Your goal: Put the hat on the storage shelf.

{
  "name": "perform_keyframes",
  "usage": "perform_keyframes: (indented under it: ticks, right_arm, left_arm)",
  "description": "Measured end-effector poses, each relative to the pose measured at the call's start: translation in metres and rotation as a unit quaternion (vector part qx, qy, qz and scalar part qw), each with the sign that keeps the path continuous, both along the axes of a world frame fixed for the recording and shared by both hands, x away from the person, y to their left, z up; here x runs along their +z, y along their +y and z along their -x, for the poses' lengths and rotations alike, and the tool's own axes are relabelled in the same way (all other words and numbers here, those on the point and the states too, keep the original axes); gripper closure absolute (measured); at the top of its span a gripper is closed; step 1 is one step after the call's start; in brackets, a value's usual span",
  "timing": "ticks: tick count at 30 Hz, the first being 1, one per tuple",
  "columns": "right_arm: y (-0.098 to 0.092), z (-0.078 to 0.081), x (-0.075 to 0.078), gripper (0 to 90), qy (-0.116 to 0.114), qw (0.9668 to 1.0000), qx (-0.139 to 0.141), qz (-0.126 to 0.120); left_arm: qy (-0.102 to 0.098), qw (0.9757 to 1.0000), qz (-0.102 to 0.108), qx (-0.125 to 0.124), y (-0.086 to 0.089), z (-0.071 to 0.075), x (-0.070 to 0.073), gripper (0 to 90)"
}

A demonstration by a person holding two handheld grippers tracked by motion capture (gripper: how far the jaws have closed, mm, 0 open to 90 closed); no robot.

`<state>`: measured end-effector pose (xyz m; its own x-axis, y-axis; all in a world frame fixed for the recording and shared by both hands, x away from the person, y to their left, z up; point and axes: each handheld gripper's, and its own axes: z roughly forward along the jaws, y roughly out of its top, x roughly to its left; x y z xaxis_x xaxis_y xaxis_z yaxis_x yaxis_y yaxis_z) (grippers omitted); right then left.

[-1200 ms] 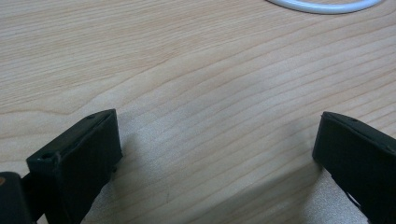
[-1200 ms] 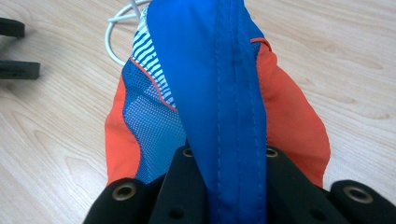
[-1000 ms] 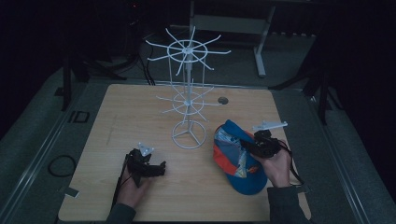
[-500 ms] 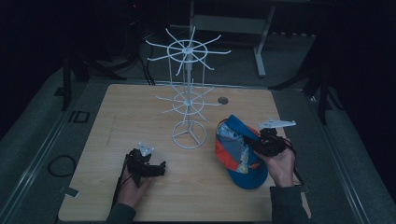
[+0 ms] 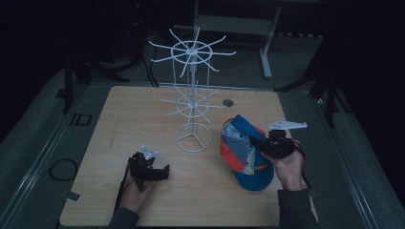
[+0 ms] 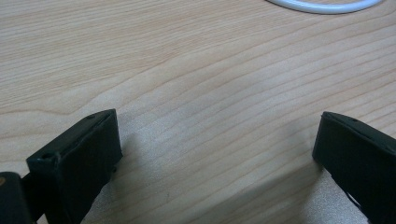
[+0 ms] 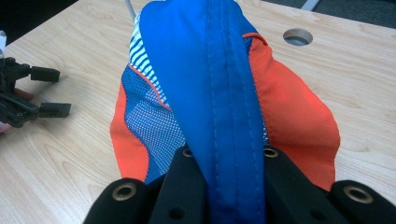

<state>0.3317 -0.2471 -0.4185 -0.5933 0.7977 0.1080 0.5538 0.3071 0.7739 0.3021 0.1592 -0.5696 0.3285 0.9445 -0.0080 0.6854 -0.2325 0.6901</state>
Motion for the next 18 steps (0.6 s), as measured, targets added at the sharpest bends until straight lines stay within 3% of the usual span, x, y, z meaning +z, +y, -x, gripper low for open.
perform_keyframes:
  ticks: [18]
  right_arm:
    - [-0.002,0.002,0.013,87.6,-0.017,0.9998,0.0,-0.012]
  left_arm:
    - [0.002,1.0,-0.001,-0.001,0.0,0.0,0.0,1.4]
